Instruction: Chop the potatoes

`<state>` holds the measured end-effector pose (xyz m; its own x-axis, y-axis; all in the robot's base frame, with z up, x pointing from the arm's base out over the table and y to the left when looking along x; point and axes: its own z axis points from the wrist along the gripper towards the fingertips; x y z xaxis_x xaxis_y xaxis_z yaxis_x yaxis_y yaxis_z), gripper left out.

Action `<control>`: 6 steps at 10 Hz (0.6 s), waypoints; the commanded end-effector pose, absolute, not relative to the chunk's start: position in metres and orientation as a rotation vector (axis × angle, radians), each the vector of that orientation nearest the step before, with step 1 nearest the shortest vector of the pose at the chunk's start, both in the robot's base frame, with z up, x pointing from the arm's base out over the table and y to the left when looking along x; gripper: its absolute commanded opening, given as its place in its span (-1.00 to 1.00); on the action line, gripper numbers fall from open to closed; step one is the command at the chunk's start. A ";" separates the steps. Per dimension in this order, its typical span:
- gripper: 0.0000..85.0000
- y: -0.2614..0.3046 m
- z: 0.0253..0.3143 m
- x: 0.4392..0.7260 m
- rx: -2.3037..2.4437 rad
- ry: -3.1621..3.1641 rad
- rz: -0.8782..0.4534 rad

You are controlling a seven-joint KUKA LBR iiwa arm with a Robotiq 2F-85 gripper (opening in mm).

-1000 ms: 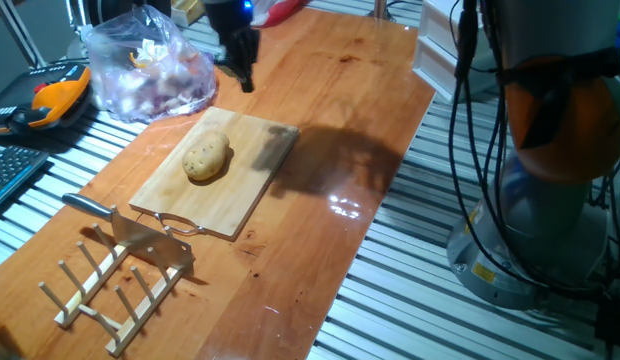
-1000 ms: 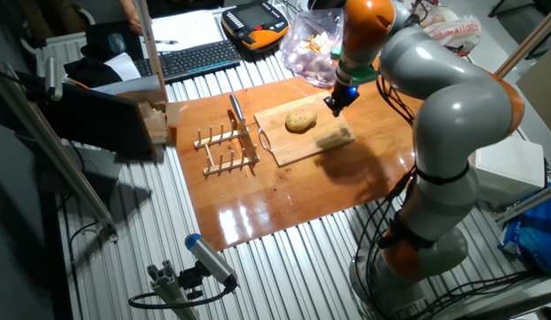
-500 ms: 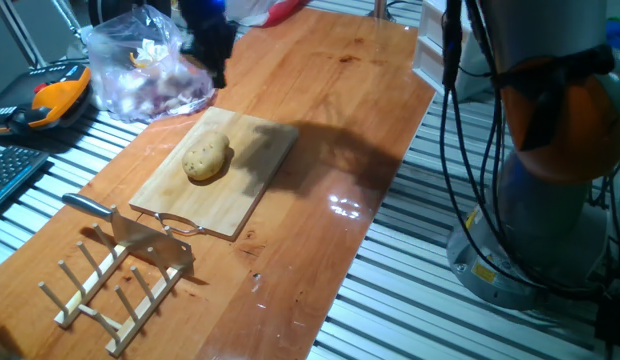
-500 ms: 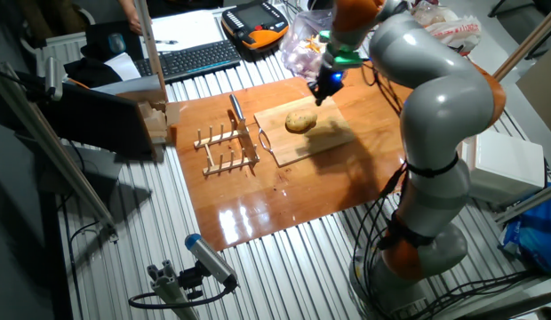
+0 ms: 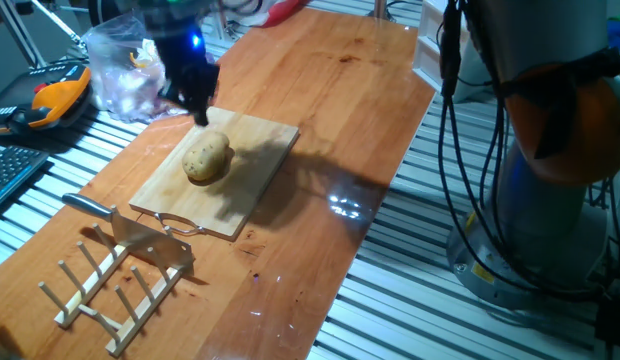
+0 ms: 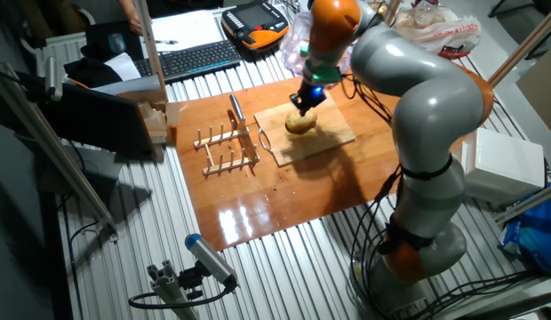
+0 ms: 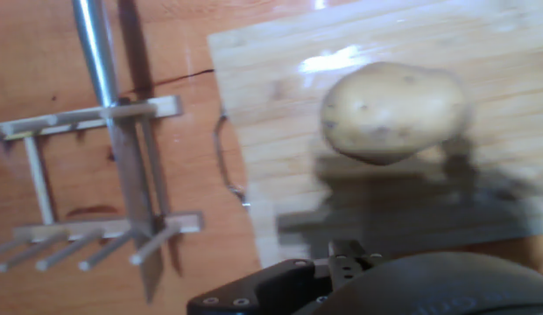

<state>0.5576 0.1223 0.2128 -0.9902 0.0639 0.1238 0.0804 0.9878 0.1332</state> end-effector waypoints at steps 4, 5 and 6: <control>-1.00 0.188 0.213 0.558 0.064 -2.996 -0.244; -1.00 0.188 0.213 0.558 0.118 -2.983 -0.243; -1.00 0.188 0.213 0.558 0.196 -2.965 -0.238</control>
<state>0.5573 0.1811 0.2126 -0.9833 -0.1035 0.1495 -0.0777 0.9824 0.1696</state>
